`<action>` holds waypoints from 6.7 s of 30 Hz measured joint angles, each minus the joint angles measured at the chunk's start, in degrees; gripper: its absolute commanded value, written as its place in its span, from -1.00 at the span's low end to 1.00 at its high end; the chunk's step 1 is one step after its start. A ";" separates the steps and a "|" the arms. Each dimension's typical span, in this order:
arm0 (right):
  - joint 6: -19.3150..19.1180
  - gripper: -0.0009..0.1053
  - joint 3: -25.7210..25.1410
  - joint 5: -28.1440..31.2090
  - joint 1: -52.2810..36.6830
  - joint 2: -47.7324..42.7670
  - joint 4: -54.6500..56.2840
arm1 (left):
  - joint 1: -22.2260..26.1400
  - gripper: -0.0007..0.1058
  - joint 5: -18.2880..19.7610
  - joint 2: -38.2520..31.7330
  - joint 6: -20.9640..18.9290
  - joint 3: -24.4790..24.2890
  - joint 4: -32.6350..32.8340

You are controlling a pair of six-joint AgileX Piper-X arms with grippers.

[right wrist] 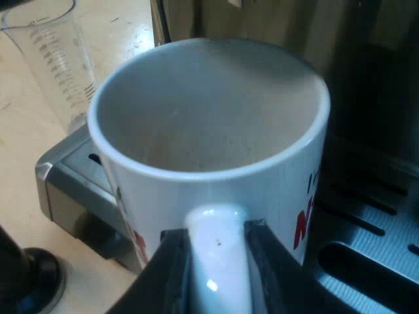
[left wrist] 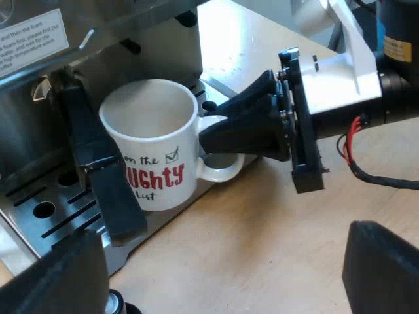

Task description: Place mug into machine

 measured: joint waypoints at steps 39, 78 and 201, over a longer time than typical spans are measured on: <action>3.73 -0.98 -2.91 11.88 3.41 5.91 -4.85 | 0.00 0.50 0.00 0.00 0.00 0.00 0.00; 2.62 -0.98 -5.92 10.51 3.41 9.78 -5.99 | 0.00 0.50 0.00 0.00 0.00 0.00 0.00; 4.82 -0.18 -10.96 20.87 6.19 21.78 -18.82 | 0.00 0.50 0.00 0.00 0.00 0.00 0.00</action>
